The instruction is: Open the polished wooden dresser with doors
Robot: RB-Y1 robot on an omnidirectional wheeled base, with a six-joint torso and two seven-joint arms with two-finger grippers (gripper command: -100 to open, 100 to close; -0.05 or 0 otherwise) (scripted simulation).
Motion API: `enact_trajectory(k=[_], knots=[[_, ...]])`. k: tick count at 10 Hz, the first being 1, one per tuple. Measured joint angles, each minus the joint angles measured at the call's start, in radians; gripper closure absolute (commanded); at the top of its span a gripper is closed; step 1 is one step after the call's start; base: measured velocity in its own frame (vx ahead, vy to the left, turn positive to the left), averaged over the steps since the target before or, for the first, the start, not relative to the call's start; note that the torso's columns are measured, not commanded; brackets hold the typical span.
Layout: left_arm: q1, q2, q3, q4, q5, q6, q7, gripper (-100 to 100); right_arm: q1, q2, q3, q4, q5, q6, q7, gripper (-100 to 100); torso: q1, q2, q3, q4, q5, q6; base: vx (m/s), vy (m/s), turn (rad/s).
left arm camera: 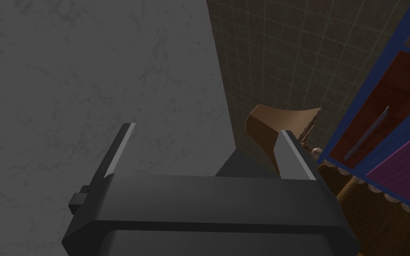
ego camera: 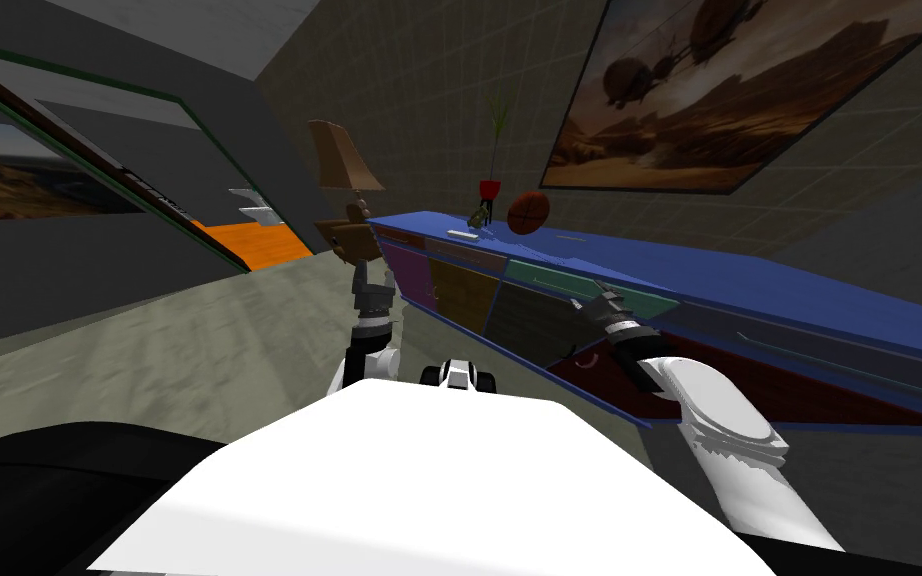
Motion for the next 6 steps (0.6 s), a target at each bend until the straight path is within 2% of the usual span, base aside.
enact_trajectory(k=[3, 6], knots=[[0.0, 0.0, 0.0, 0.0, 0.0, 0.0, 0.0, 0, -0.031, 0.051, -0.003, 0.028, 0.014, 0.046, 0.033, -100, 0.0, 0.0, 0.0, 0.0, 0.0, 0.0, 0.035, 0.122, -0.003], [0.0, 0.0, 0.0, 0.0, 0.0, 0.0, 0.0, 0, -0.049, 0.087, -0.003, 0.042, 0.034, 0.118, 0.046, -100, 0.002, 0.0, 0.0, 0.0, 0.001, 0.0, 0.047, 0.158, -0.005]])
